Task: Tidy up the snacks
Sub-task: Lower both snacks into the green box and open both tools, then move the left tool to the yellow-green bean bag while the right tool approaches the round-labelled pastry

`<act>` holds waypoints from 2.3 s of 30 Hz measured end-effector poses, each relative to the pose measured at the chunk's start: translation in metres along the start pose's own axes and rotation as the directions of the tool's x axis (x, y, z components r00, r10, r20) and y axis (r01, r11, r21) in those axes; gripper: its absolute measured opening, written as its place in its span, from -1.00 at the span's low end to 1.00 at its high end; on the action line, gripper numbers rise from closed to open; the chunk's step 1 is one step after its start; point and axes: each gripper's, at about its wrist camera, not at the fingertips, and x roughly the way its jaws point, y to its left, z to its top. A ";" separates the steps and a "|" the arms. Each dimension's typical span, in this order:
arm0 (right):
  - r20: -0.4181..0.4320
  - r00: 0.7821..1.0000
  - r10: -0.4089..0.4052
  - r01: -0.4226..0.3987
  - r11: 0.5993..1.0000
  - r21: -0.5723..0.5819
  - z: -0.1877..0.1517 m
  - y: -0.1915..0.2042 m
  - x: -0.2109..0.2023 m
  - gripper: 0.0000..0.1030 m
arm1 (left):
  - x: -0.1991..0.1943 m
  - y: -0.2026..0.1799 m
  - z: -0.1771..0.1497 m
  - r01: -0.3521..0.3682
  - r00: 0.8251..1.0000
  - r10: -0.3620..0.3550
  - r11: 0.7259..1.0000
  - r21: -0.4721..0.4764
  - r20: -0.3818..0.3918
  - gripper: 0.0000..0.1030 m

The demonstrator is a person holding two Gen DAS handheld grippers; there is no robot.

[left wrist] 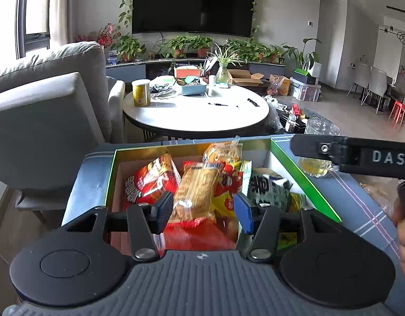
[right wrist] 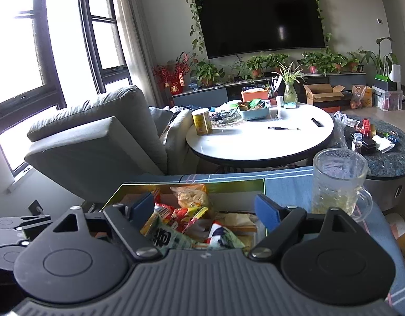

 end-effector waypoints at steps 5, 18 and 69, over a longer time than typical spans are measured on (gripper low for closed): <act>-0.004 1.000 -0.004 0.004 1.000 -0.008 -0.006 0.000 -0.016 0.29 | -0.017 0.000 -0.011 -0.002 1.000 0.002 1.000 -0.004 -0.005 -0.04; -0.087 0.994 -0.072 0.075 0.996 0.038 -0.050 -0.019 -0.071 0.30 | -0.069 -0.028 -0.048 0.068 0.997 -0.067 0.997 0.031 -0.042 0.10; -0.268 0.954 -0.132 0.148 0.988 0.040 -0.139 -0.032 -0.118 0.30 | -0.077 -0.106 -0.142 0.224 0.940 -0.174 0.964 0.146 -0.292 0.10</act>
